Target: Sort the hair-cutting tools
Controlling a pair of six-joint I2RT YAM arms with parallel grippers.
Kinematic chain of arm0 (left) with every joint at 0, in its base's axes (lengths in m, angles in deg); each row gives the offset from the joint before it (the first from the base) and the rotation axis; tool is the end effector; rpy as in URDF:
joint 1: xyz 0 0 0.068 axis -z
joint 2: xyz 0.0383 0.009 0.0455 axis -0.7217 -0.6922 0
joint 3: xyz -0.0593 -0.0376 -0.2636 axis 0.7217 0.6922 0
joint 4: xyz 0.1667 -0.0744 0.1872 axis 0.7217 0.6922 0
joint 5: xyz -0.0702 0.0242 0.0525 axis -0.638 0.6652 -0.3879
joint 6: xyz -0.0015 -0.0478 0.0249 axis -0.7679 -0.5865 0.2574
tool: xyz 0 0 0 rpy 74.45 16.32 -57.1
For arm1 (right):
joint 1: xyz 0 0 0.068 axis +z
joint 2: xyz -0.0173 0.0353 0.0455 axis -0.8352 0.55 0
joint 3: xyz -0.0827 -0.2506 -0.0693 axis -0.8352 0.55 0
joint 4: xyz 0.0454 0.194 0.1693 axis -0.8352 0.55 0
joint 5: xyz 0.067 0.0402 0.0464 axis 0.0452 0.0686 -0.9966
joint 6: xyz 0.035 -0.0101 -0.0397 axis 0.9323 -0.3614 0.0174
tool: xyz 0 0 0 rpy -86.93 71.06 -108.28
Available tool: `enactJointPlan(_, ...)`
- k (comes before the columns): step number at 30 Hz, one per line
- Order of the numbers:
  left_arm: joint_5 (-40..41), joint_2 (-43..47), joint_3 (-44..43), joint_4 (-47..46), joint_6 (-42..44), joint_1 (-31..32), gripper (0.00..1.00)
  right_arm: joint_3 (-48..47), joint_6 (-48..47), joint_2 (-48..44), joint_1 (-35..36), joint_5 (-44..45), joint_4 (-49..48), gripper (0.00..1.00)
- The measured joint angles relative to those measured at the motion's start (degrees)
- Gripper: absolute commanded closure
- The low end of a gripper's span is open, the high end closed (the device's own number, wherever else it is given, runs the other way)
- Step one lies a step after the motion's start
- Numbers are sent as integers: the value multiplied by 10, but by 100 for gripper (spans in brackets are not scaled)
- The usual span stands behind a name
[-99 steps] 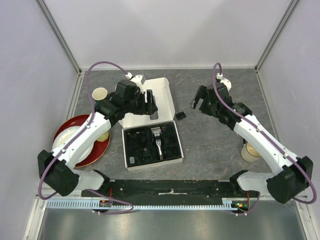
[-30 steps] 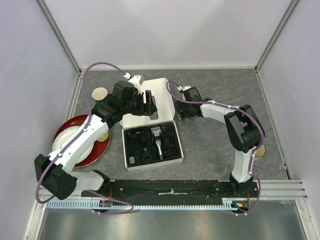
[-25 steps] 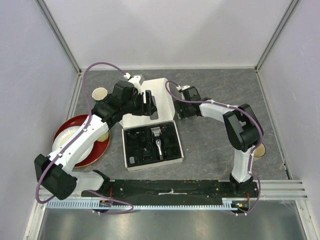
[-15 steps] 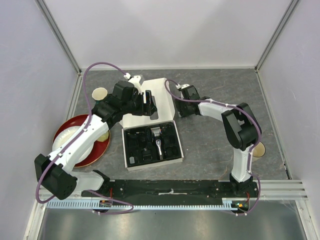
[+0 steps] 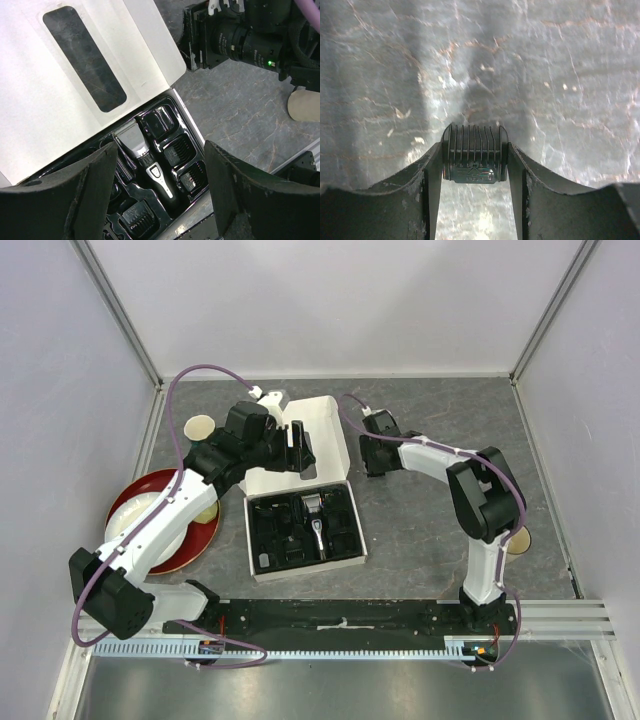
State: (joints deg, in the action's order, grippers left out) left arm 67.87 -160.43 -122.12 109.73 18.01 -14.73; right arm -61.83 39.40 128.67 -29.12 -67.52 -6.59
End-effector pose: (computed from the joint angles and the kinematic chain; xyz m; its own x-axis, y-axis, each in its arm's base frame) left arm 0.2394 -0.1509 0.3455 -0.6810 -0.0306 -0.7316 0.3571 0.8583 -0.3684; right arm 0.3718 0.1865 0.1605 -0.8032 -0.1148 -0.5845 -0.1512 0.9884 0.0136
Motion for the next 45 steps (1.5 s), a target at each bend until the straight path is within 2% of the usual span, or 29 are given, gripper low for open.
enactJointPlan(5, -13, 0, 0, -5, 0, 0, 24, 36, 41, -57, -5, 9, 27, 61)
enactJointPlan(16, -82, -3, 13, -55, -1, 0, 23, 124, 151, -288, -45, -6, 33, 60)
enactJointPlan(21, -142, -3, 64, -167, -36, 12, 22, 152, 221, -362, -45, -31, 28, 60)
enactJointPlan(24, -151, -7, 110, -242, -62, 57, 22, 172, 271, -393, -44, -50, 16, 60)
enactJointPlan(31, -101, -53, 132, -396, -68, 184, 27, 217, 406, -475, -44, -89, -4, 61)
enactJointPlan(32, -65, -65, 143, -452, -68, 198, 28, 221, 441, -505, -44, -93, -8, 60)
enactJointPlan(40, 33, -97, 180, -618, -51, 241, 28, 222, 507, -561, -44, -116, -14, 59)
enactJointPlan(45, 84, -121, 179, -677, -30, 258, 29, 226, 525, -577, -44, -125, -19, 58)
